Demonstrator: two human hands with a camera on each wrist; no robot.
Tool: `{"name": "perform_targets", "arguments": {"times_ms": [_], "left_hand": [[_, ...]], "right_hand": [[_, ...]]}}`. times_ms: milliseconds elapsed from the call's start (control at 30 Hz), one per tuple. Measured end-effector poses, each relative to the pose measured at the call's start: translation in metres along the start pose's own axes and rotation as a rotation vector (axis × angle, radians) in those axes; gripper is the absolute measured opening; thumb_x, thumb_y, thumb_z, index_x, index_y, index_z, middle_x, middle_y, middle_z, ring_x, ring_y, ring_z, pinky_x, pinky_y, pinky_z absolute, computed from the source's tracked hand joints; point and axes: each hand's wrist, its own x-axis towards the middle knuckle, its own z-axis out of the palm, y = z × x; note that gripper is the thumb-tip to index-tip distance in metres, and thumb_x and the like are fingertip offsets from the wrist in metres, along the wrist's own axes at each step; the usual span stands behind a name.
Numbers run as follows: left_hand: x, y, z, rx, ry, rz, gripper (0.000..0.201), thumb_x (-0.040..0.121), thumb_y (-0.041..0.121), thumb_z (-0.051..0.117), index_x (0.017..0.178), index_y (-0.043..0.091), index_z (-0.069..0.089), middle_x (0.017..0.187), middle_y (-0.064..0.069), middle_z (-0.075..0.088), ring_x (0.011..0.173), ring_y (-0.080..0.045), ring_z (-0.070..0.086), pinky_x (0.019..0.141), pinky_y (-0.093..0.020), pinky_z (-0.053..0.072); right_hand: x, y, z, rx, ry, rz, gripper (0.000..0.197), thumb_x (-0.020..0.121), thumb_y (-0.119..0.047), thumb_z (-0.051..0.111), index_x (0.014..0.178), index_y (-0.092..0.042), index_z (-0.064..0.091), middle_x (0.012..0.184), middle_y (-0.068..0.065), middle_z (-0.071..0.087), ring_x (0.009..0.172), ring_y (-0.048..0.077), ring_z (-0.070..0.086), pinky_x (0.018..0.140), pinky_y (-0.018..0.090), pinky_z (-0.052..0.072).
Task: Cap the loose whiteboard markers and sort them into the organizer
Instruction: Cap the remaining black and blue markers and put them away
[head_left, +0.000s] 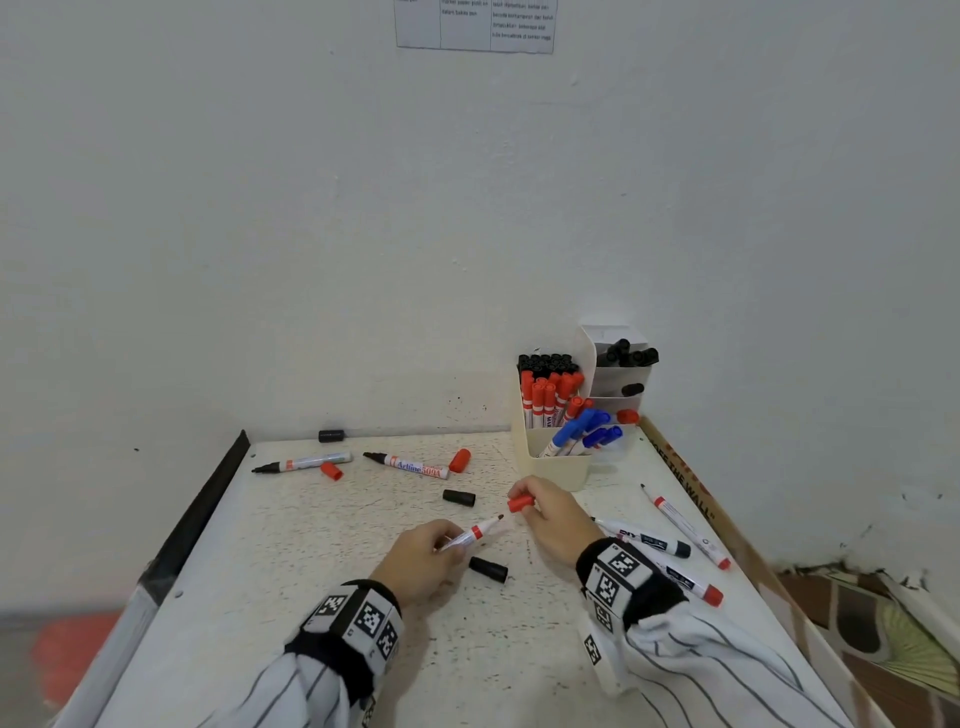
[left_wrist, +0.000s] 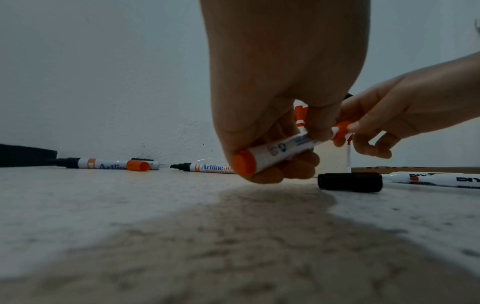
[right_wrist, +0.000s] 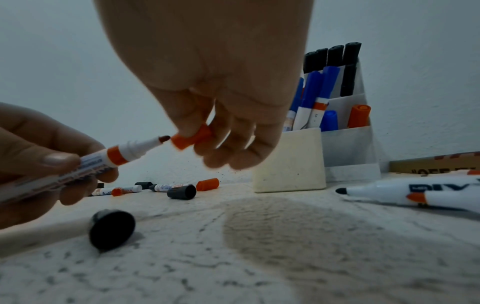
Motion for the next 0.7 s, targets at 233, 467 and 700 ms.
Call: {"name": "perform_targets", "arguments": {"times_ms": [233,467,700], "left_hand": [[0.0,0.003,0.001,0.022,0.035,0.034,0.022,0.095,0.021,0.049,0.114,0.021,0.059,0.089,0.004,0.059,0.066,-0.006,0.05,0.067,-0.02,0.042],[-0.006,0.004,-0.003,0.144,0.023,0.088,0.026,0.097,0.023,0.046,0.12,0.02,0.059,0.086,0.006,0.056,0.074,-0.007,0.048,0.068,-0.019,0.038],[-0.012,0.014,-0.005,0.184,0.02,0.152,0.022,0.099,0.026,0.04,0.106,0.018,0.06,0.081,0.005,0.057,0.064,-0.006,0.046,0.066,-0.024,0.04]], "right_hand": [[-0.011,-0.005,0.002,0.064,-0.056,-0.04,0.016,0.095,-0.012,0.045,0.101,-0.027,0.049,0.099,-0.002,0.058,0.073,0.002,0.049,0.067,0.013,0.036],[-0.014,-0.01,-0.001,0.121,-0.046,-0.035,0.025,0.095,-0.009,0.043,0.091,-0.034,0.047,0.092,-0.006,0.058,0.073,0.0,0.049,0.067,0.013,0.035],[-0.018,-0.021,-0.004,0.106,-0.082,-0.059,0.015,0.097,-0.021,0.043,0.086,-0.023,0.052,0.073,-0.005,0.056,0.067,0.006,0.05,0.065,0.015,0.038]]}}
